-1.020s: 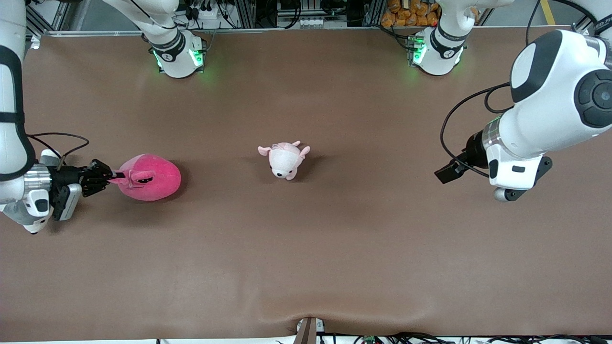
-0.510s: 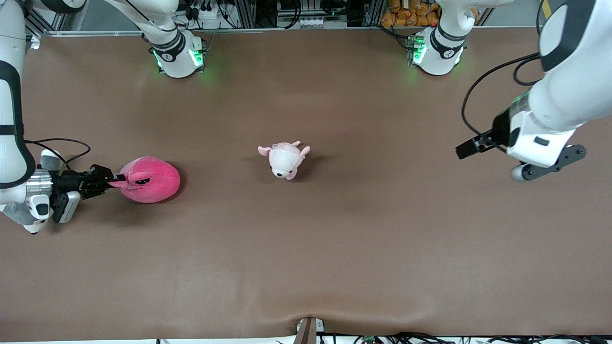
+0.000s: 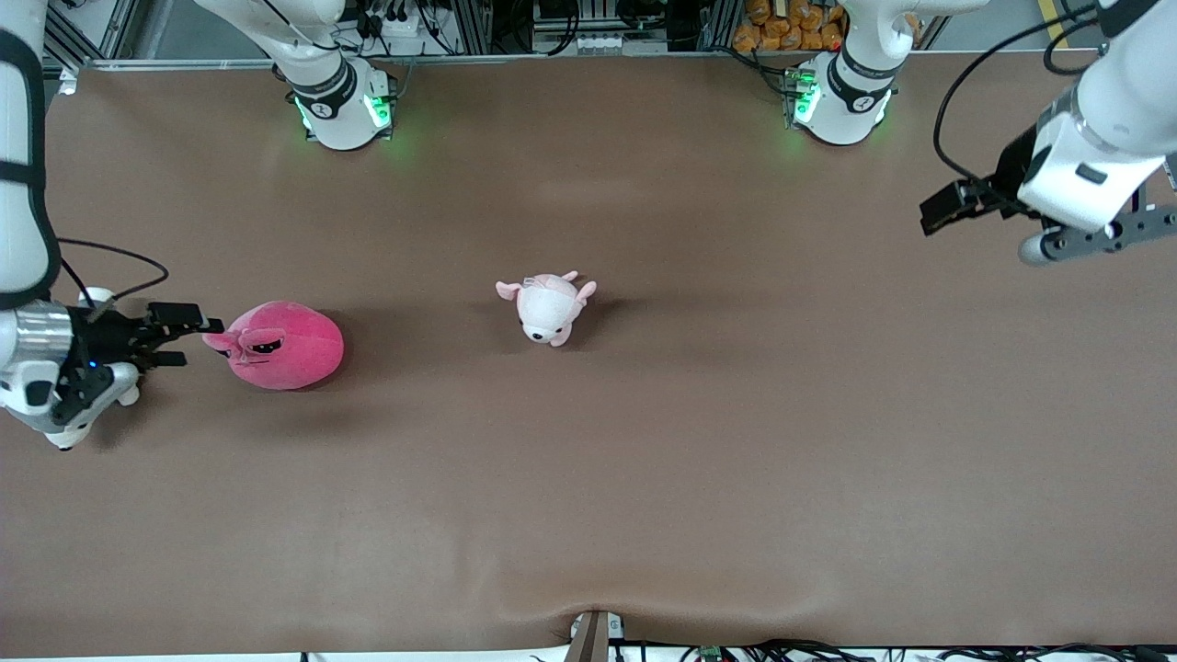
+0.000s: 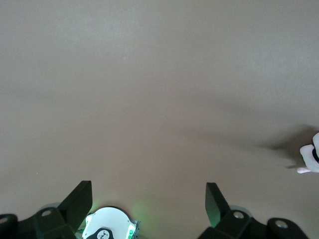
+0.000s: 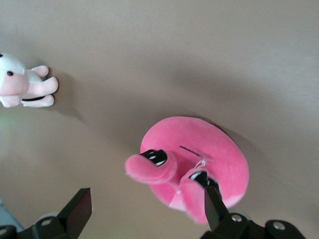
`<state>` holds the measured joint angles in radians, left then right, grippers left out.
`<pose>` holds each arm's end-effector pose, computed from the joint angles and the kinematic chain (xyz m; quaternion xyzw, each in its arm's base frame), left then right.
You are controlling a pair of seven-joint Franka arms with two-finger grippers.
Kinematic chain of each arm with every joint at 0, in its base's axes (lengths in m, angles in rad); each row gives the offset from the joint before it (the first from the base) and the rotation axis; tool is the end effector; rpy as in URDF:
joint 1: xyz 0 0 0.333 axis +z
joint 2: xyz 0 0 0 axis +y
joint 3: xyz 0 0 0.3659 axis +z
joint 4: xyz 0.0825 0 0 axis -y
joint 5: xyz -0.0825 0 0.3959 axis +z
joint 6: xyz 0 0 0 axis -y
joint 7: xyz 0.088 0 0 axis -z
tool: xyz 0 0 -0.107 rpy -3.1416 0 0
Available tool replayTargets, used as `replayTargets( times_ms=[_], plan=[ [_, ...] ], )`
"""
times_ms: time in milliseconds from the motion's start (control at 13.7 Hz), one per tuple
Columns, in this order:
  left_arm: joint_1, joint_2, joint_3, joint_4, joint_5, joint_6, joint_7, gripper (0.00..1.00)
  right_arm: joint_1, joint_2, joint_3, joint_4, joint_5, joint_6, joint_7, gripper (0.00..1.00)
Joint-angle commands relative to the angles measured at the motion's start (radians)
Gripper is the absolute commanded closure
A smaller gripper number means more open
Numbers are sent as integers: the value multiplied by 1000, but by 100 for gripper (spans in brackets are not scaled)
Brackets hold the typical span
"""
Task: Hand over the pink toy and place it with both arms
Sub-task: 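Lower the pink toy beside the grey dog and open the right gripper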
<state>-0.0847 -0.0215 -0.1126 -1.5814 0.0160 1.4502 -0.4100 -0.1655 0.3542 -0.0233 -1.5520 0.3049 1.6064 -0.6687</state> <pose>0.5350 -0.1059 0.6714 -0.9927 -0.1066 0.0496 0.0252 0.6538 -0.0911 0.4713 -0.9566 -0.2053 0.0738 0.1934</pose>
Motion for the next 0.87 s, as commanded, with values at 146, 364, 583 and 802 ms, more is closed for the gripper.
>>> replayTargets(
  times_ms=[146, 364, 583, 802],
  plan=[
    [-7, -44, 16, -43, 16, 18, 25, 0, 60, -184, 5, -17, -87, 1, 220, 0],
    [22, -55, 16, -9, 9, -13, 33, 0, 73, -259, 6, -16, -162, 4, 262, 0],
    [22, -51, 18, -15, 10, 7, 118, 0, 89, -325, 6, -26, -168, -52, 351, 0],
    [23, -58, 19, -19, 16, 3, 157, 0, 167, -366, -6, -20, -243, -144, 565, 0]
  ],
)
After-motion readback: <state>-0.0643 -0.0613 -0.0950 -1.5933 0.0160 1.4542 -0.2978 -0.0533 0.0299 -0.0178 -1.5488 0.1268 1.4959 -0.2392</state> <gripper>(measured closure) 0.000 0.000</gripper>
